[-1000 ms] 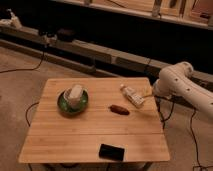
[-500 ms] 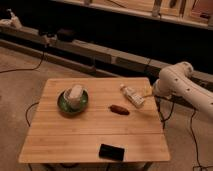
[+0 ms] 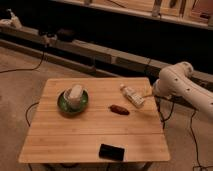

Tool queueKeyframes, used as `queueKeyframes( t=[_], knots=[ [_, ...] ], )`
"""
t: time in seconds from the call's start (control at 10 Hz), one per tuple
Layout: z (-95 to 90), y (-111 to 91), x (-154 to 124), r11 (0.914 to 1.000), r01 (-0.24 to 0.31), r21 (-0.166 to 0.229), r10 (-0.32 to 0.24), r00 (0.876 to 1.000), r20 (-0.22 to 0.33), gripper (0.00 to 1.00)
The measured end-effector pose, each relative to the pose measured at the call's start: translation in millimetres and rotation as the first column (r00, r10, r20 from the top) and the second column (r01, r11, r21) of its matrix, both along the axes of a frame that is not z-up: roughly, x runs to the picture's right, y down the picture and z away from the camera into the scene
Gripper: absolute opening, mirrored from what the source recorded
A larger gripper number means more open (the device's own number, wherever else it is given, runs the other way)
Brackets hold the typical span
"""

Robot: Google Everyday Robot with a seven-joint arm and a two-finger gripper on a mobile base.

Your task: Stand the bottle upright

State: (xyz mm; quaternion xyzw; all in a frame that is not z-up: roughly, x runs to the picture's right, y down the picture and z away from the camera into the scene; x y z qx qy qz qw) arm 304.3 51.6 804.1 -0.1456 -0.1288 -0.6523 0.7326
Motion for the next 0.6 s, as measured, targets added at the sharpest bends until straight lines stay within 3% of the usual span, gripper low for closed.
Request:
queueKeyframes(
  t=[0.2, 0.3, 0.4, 0.6],
  knots=[
    [2.3, -3.2, 2.0, 0.9996, 0.027, 0.012, -0.027, 1.0, 0.014, 0.8],
    [4.8, -8.8, 2.2, 0.9971, 0.071, 0.028, -0.072, 0.997, 0.034, 0.8],
    [6.5, -17.7, 2.0, 0.9899, 0.132, 0.051, -0.135, 0.989, 0.057, 0.8],
    [10.9, -40.4, -1.5, 0.9635, 0.251, 0.094, -0.258, 0.963, 0.074, 0.8]
  ],
)
